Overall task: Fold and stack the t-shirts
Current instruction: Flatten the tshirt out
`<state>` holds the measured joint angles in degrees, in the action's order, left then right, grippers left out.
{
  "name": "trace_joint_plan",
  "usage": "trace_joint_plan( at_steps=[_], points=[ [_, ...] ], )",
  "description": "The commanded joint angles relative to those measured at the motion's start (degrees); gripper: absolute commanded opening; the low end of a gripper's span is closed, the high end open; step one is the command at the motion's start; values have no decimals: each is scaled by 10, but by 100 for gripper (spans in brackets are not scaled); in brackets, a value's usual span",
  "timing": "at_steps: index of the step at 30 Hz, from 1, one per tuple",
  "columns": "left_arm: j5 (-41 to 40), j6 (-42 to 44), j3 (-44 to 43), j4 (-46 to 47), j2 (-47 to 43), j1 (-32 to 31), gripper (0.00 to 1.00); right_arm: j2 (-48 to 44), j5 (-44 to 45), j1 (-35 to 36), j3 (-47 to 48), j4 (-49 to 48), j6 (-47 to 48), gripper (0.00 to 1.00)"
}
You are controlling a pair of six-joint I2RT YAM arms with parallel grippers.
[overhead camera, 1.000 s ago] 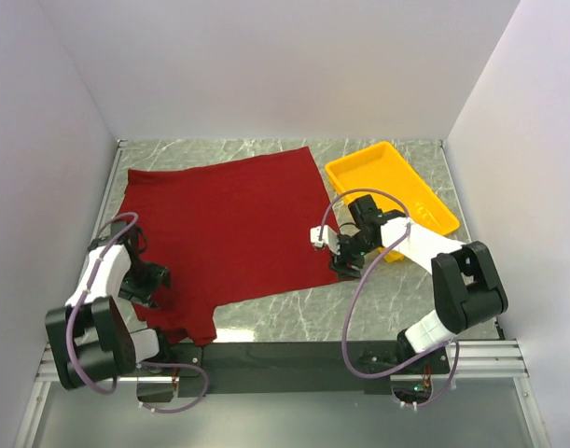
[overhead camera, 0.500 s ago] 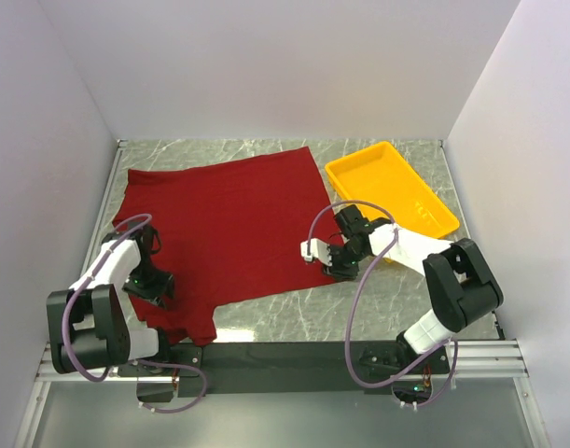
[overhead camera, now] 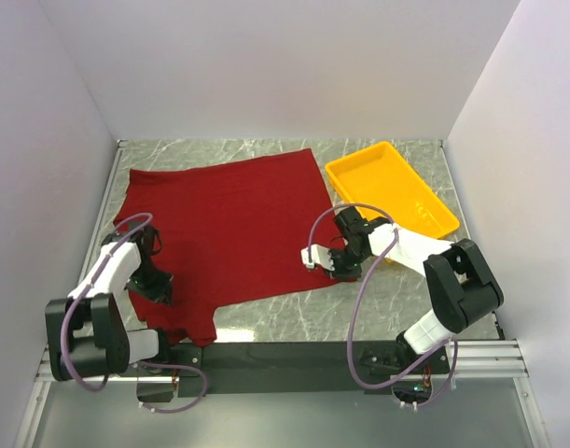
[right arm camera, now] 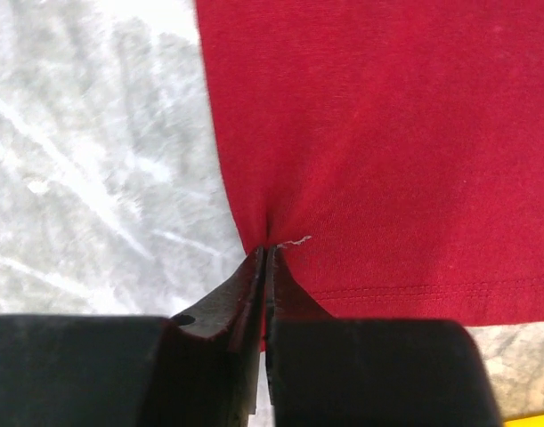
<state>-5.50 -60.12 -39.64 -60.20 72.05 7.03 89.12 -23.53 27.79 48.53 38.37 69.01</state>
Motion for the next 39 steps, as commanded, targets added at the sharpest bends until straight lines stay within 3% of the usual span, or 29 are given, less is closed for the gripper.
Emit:
trace_joint_plan(
  at_steps=[1,5,8,9,12,21,23,25,27,28,33,36,37,39],
  points=[
    [17,18,-21,-36,-40,-3,1,-19,1,3,0,74,40,2],
    [26,29,-35,-69,-72,-3,1,-37,-1,2,-4,89,46,0],
    [-6,38,-67,-99,-80,-3,19,-38,6,2,-8,88,45,0],
    [-18,39,-75,-107,-78,-3,31,-38,9,2,-11,88,44,0],
    [-24,37,-99,-134,-74,-3,46,-43,23,-1,-25,93,49,0],
    [-82,31,-142,-178,-69,-2,57,-64,29,-19,-58,117,63,0],
    [-92,60,-175,-145,-55,2,58,-73,25,-30,-52,113,55,18],
    [-104,93,-226,-107,-44,3,67,-79,-7,-46,-12,118,43,50],
    [-92,182,-257,-13,-22,9,72,-72,-42,-74,62,142,33,68],
    [-87,208,-282,28,-14,11,74,-56,-76,-81,90,150,20,73],
    [8,351,-330,244,81,34,76,44,-163,-108,293,165,-80,75],
    [43,374,-360,319,158,50,76,129,-190,-110,411,125,-229,73],
    [64,385,-377,333,180,53,75,166,-186,-110,440,109,-319,72],
    [61,411,-401,338,245,57,75,204,-172,-112,496,73,-385,71]
  ],
)
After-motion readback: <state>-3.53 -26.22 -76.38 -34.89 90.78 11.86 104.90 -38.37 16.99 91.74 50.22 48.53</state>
